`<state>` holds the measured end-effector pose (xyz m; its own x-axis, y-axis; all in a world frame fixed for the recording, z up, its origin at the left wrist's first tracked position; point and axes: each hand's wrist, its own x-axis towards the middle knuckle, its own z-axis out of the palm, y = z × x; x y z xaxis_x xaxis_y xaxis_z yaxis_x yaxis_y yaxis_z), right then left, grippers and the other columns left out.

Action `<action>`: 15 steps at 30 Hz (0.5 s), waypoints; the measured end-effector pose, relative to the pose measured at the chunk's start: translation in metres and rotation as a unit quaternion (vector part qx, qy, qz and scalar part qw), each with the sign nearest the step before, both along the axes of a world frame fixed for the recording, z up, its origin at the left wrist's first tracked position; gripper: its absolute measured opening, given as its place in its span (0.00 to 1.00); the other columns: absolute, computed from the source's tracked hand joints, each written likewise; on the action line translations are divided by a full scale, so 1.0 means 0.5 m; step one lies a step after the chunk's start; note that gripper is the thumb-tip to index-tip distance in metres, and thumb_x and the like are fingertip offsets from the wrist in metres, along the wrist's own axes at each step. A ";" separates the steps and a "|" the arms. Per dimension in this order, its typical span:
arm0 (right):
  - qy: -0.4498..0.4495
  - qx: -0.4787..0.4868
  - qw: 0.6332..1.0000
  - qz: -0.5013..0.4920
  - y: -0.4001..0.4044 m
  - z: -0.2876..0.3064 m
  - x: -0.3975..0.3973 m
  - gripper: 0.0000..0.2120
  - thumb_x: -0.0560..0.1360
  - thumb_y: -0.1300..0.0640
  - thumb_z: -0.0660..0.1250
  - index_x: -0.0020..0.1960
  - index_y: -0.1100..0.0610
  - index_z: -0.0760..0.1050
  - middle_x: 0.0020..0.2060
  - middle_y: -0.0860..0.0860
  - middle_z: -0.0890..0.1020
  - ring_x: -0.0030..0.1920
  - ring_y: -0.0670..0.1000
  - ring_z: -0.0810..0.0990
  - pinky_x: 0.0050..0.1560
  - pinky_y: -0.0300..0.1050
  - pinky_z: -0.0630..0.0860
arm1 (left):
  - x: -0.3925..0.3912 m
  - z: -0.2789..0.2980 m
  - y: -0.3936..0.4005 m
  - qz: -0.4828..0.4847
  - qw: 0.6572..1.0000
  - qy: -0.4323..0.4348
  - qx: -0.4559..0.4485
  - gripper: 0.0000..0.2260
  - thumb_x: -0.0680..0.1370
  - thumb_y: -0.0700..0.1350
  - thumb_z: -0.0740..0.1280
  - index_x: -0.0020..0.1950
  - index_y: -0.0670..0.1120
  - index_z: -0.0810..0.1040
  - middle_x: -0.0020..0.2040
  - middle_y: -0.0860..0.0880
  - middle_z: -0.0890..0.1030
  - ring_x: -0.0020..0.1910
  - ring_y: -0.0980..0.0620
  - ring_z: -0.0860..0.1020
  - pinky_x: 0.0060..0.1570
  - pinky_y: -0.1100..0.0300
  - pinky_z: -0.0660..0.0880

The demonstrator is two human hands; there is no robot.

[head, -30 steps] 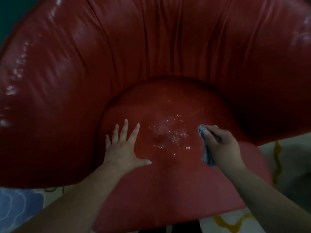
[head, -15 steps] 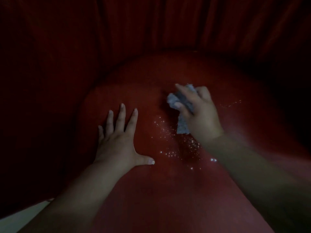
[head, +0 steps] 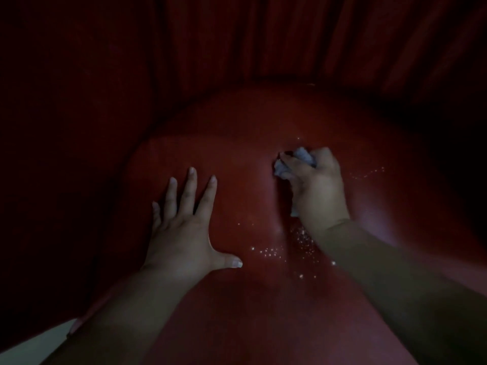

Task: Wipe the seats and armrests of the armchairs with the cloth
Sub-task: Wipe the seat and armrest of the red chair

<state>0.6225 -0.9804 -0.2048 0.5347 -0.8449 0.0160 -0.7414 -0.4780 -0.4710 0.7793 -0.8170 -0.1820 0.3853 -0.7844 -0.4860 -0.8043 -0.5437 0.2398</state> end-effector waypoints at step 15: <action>-0.141 -0.013 0.990 0.025 -0.086 0.030 0.004 0.15 0.77 0.56 0.66 0.64 0.51 0.77 0.52 0.50 0.71 0.53 0.49 0.74 0.55 0.37 0.72 | 0.003 0.015 -0.003 0.004 1.000 -0.001 -0.004 0.64 0.53 0.74 0.72 0.67 0.67 0.24 0.70 0.60 0.21 0.73 0.51 0.26 0.73 0.45 0.40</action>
<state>0.6245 -1.0234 -0.1898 0.5475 -0.8146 0.1914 -0.5569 -0.5254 -0.6433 0.7809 -0.8187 -0.1744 0.3917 -0.7852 -0.4796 -0.8006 -0.5477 0.2429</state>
